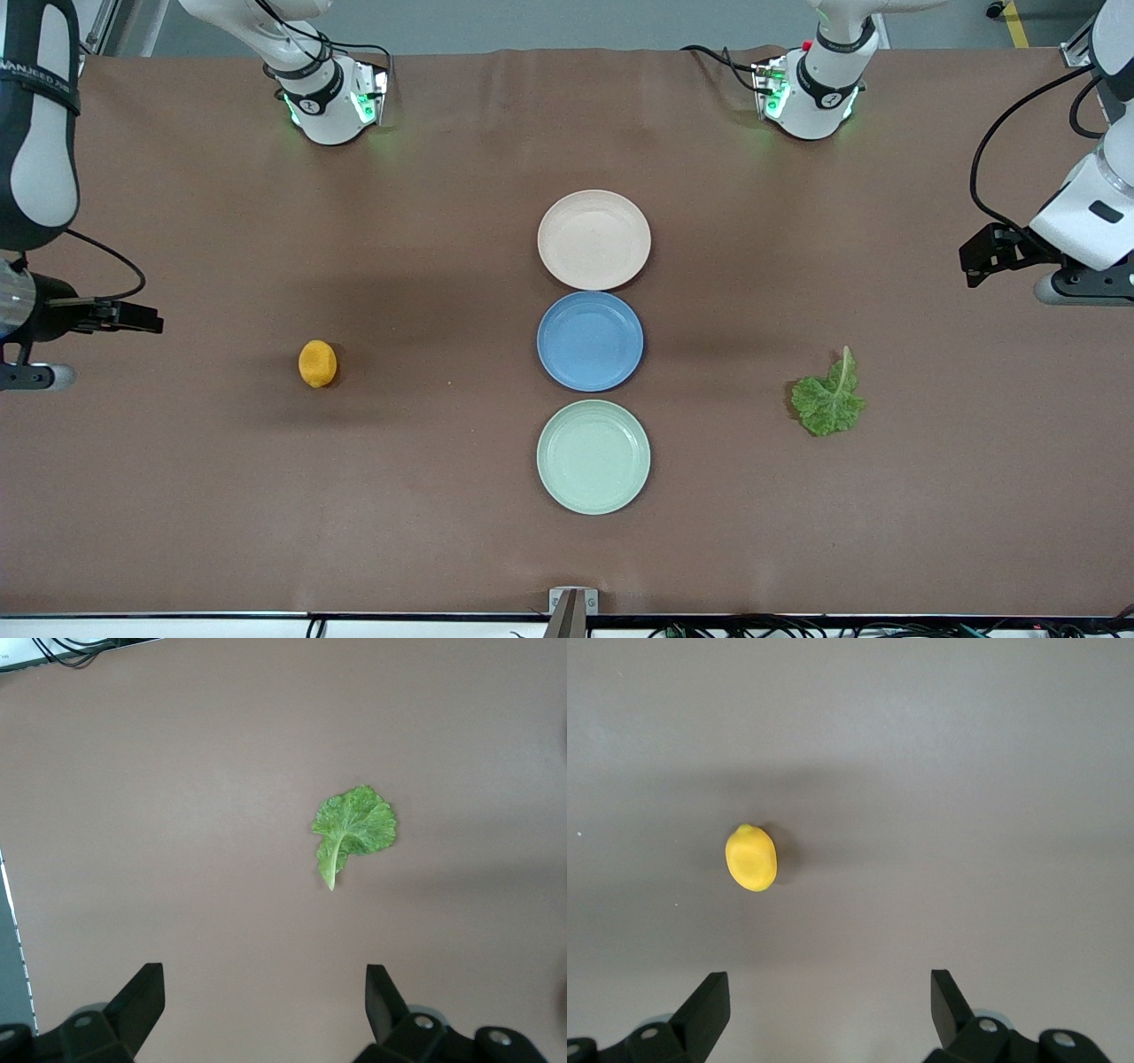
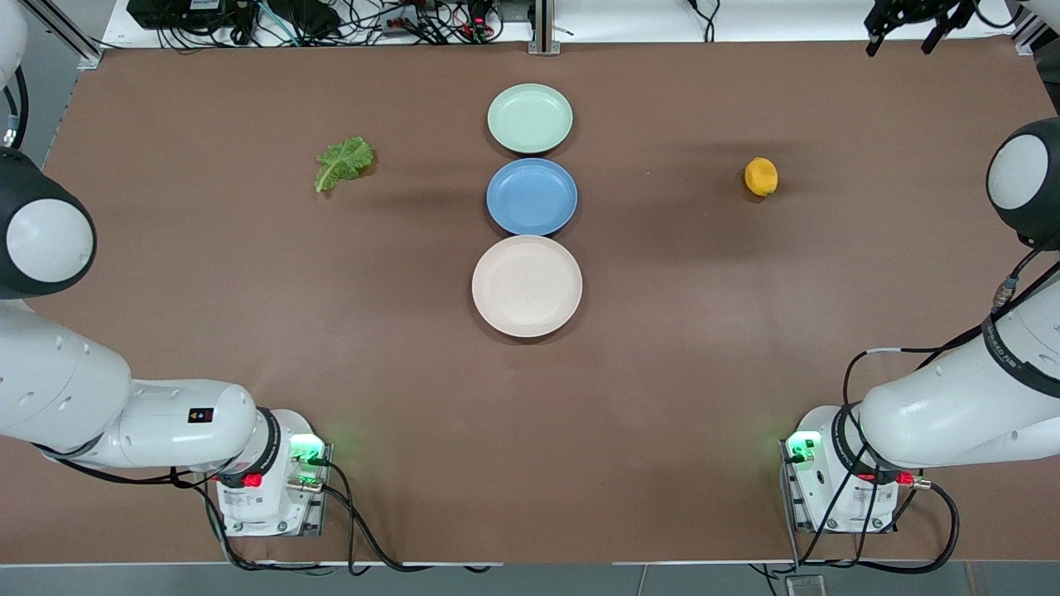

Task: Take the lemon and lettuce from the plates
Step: 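Open both grippers and lift them away from the lettuce and lemon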

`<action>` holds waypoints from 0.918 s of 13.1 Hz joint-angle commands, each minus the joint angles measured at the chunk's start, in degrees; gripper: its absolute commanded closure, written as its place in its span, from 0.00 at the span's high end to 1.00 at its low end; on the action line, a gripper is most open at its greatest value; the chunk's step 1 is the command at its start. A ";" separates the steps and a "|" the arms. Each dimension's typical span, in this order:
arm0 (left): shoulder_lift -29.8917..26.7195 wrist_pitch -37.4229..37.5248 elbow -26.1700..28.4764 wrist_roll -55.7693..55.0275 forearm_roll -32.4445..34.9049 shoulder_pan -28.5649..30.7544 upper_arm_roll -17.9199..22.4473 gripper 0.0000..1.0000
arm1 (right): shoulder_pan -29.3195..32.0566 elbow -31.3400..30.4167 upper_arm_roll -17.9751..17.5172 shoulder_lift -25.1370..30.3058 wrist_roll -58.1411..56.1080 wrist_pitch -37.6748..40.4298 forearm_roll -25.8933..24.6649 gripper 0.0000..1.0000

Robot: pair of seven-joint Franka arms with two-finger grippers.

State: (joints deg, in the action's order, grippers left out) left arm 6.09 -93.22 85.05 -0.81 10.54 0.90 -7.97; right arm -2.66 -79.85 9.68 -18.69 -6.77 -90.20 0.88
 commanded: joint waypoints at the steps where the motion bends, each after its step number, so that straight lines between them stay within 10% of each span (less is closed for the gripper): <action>1: 0.24 2.95 -1.73 -0.06 -2.79 0.16 -0.29 1.00 | 0.19 3.38 -0.62 -1.09 0.53 0.99 -0.70 1.00; 12: -3.54 6.38 -1.47 -6.83 -7.64 2.53 -0.56 1.00 | 0.63 -11.38 -0.80 12.71 0.36 -1.65 0.97 1.00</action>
State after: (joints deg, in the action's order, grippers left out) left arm 3.96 -88.81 83.65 -5.25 3.97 3.33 -8.04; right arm -2.60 -85.95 9.53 -10.22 -6.70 -89.84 1.80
